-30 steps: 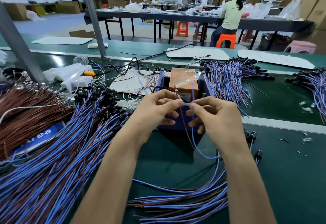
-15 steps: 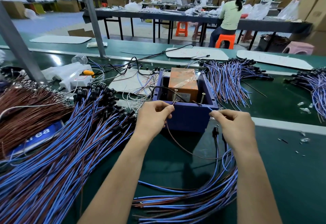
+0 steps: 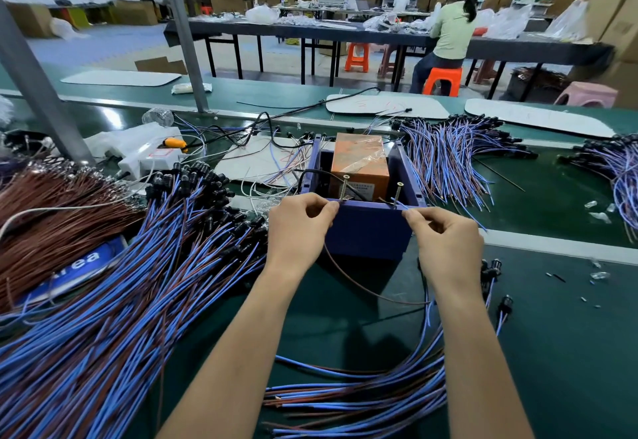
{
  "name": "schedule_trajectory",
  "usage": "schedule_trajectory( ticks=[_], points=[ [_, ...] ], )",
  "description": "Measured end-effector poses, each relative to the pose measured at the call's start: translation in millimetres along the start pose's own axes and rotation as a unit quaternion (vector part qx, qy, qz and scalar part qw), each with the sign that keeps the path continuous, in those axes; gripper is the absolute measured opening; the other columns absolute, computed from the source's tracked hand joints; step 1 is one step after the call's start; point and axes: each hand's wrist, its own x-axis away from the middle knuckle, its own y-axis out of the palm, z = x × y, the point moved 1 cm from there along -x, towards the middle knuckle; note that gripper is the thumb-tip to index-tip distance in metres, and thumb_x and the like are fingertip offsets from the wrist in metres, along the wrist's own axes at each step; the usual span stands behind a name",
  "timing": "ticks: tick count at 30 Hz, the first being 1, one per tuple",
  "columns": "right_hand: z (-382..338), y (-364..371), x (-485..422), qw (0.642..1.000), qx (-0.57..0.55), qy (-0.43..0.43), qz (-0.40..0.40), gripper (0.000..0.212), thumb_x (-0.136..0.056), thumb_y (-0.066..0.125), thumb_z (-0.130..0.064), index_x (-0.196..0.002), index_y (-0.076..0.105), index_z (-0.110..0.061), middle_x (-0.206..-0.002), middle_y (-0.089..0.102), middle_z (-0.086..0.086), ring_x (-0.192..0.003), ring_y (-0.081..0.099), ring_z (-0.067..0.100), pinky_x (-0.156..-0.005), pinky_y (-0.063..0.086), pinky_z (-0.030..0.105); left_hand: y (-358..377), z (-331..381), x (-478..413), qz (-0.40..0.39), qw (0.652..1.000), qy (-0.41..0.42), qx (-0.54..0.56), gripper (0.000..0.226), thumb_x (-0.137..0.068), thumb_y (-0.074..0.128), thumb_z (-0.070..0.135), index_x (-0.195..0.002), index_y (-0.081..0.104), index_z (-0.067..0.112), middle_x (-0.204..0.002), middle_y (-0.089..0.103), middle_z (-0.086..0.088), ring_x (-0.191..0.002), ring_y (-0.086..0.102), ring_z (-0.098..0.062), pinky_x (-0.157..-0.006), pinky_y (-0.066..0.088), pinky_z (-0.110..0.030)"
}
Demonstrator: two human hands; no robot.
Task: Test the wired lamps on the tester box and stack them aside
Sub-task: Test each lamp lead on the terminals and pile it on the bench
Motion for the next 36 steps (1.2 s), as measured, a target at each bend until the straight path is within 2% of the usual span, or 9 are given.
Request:
schedule_trajectory(
  ticks=[7, 12, 14, 16, 19, 24, 28, 31, 36],
  points=[
    [1.2, 0.6, 0.2, 0.999, 0.013, 0.001, 0.048, 0.013, -0.089, 0.065, -0.024, -0.082, 0.074, -0.016, -0.066, 0.064, 0.000, -0.068, 0.056, 0.020, -0.062, 0.041, 0.027, -0.6, -0.2, -0.4, 0.020, 0.999, 0.009, -0.028, 0.018, -0.086, 0.066, 0.031, -0.070, 0.069, 0.023, -0.061, 0.063, 0.010, -0.058, 0.055, -0.010, -0.067, 0.049, -0.028],
    [0.3, 1.6, 0.5, 0.998, 0.029, -0.012, 0.060, 0.015, -0.089, 0.065, -0.026, -0.082, 0.073, -0.016, -0.067, 0.065, 0.003, -0.072, 0.059, 0.026, -0.068, 0.047, 0.035, -0.9, -0.9, -0.4, 0.021, 1.000, 0.006, -0.023, 0.019, -0.086, 0.066, 0.031, -0.069, 0.069, 0.022, -0.058, 0.062, 0.012, -0.053, 0.052, -0.004, -0.065, 0.048, -0.025],
    [-0.8, 3.5, 1.6, 0.997, 0.040, -0.021, 0.061, 0.015, -0.089, 0.064, -0.027, -0.081, 0.072, -0.017, -0.063, 0.062, 0.000, -0.067, 0.056, 0.022, -0.064, 0.045, 0.027, -0.8, -0.5, -0.2, 0.021, 1.000, 0.006, -0.022, 0.020, -0.086, 0.066, 0.031, -0.068, 0.069, 0.023, -0.057, 0.062, 0.013, -0.052, 0.052, -0.001, -0.064, 0.046, -0.024],
    [-2.5, 4.9, 3.0, 0.996, 0.056, -0.027, 0.067, 0.016, -0.089, 0.064, -0.028, -0.081, 0.073, -0.018, -0.063, 0.061, -0.001, -0.063, 0.053, 0.017, -0.058, 0.036, 0.011, -0.9, -0.3, -0.3, 0.020, 1.000, 0.005, -0.021, 0.020, -0.086, 0.066, 0.031, -0.068, 0.068, 0.023, -0.057, 0.062, 0.013, -0.051, 0.051, -0.001, -0.063, 0.046, -0.024],
    [-4.5, 6.9, 4.4, 0.994, 0.070, -0.036, 0.079, 0.017, -0.089, 0.064, -0.029, -0.084, 0.074, -0.017, -0.067, 0.064, 0.002, -0.069, 0.058, 0.024, -0.061, 0.040, 0.025, -1.2, -0.6, -0.5, 0.017, 1.000, 0.002, -0.016, 0.020, -0.086, 0.066, 0.030, -0.068, 0.069, 0.023, -0.057, 0.062, 0.012, -0.050, 0.051, -0.001, -0.062, 0.048, -0.025],
    [-6.7, 9.7, 5.5, 0.991, 0.086, -0.040, 0.096, 0.018, -0.090, 0.063, -0.030, -0.087, 0.073, -0.016, -0.068, 0.063, 0.003, -0.075, 0.060, 0.031, -0.066, 0.048, 0.035, -1.8, -0.3, -0.5, 0.017, 1.000, -0.003, -0.021, 0.020, -0.086, 0.066, 0.032, -0.067, 0.068, 0.024, -0.055, 0.062, 0.013, -0.051, 0.053, 0.000, -0.061, 0.046, -0.022],
    [-6.3, 13.0, 2.7, 0.991, 0.088, -0.036, 0.094, 0.020, -0.088, 0.066, -0.035, -0.081, 0.068, -0.016, -0.069, 0.063, 0.006, -0.074, 0.059, 0.032, -0.063, 0.045, 0.033, -1.0, 0.3, 0.1, 0.037, 0.998, 0.012, -0.058, 0.019, -0.085, 0.067, 0.036, -0.072, 0.071, 0.022, -0.064, 0.065, 0.007, -0.067, 0.059, -0.011, -0.065, 0.041, -0.021],
    [-4.9, 14.0, -0.9, 0.992, 0.076, -0.029, 0.096, 0.023, -0.085, 0.069, -0.038, -0.077, 0.064, -0.017, -0.064, 0.058, 0.003, -0.069, 0.054, 0.028, -0.058, 0.033, 0.030, 0.0, 0.7, 0.4, 0.055, 0.995, 0.027, -0.074, 0.021, -0.085, 0.067, 0.037, -0.075, 0.072, 0.019, -0.069, 0.068, 0.003, -0.069, 0.059, -0.013, -0.066, 0.041, -0.021],
    [-4.9, 16.0, -5.7, 0.995, 0.034, -0.050, 0.083, 0.012, -0.083, 0.072, -0.027, -0.094, 0.066, -0.023, -0.053, 0.042, -0.003, -0.051, 0.039, 0.016, -0.048, 0.033, 0.024, -0.5, 1.9, 0.9, 0.074, 0.993, 0.040, -0.087, 0.024, -0.085, 0.066, 0.039, -0.076, 0.072, 0.018, -0.071, 0.070, 0.001, -0.072, 0.062, -0.018, -0.072, 0.047, -0.030]
  ],
)
